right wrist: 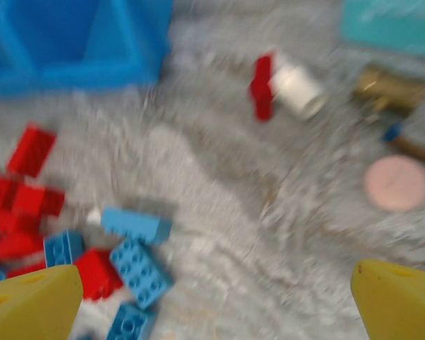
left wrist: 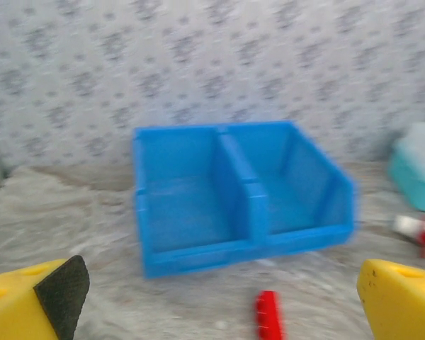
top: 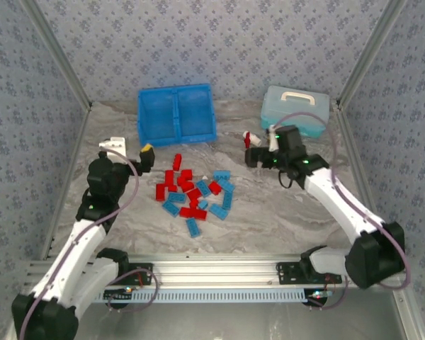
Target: Sort the legos into containers by color
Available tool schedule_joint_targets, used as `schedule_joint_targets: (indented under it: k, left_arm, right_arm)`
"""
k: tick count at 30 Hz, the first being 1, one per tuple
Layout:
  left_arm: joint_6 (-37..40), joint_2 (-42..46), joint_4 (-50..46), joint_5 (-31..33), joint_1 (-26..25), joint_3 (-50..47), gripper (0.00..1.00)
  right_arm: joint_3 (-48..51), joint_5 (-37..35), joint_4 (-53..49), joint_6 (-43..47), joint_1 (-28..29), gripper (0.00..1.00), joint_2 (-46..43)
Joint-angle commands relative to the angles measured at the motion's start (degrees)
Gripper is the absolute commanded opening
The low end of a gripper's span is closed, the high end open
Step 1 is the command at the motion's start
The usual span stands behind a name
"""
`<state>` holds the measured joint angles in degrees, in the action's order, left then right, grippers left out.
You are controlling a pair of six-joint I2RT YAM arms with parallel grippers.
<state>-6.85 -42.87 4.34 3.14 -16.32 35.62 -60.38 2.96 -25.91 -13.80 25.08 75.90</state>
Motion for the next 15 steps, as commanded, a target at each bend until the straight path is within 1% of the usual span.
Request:
schedule_joint_targets:
  k: [1,3,5,8,11,14,15]
  left_arm:
    - [-0.3,3.1,-15.7,-5.5,-5.4,5.7,0.99]
    - [3.1,2.6,-21.8,-8.7,-7.5,9.9,0.99]
    - [7.4,0.4,-30.6,-12.0,-8.7,15.3,0.99]
    - [13.0,-2.4,-39.9,-14.8,-9.7,19.5,0.99]
    - [15.9,-2.4,-42.4,-17.5,-10.8,18.9,0.99]
    - [18.0,-0.8,-41.4,-22.1,-11.3,16.7,0.99]
    - [18.4,-0.3,-40.8,-22.7,-11.4,15.9,0.99]
  right_arm:
    - [-5.6,-1.3,-10.0,8.3,6.7,1.0,7.5]
    - [-7.5,-3.0,-10.4,11.2,8.6,1.0,11.6]
    - [-12.0,-2.3,-10.1,15.5,9.3,1.0,16.4]
    - [-16.0,-1.1,-10.1,21.5,9.4,0.96,22.9]
    - [-21.3,-0.6,-12.6,25.1,9.5,0.87,29.5]
    - [-25.2,2.1,-14.2,27.0,9.8,0.81,34.6]
    - [-25.9,3.2,-14.1,27.1,9.7,0.8,35.6]
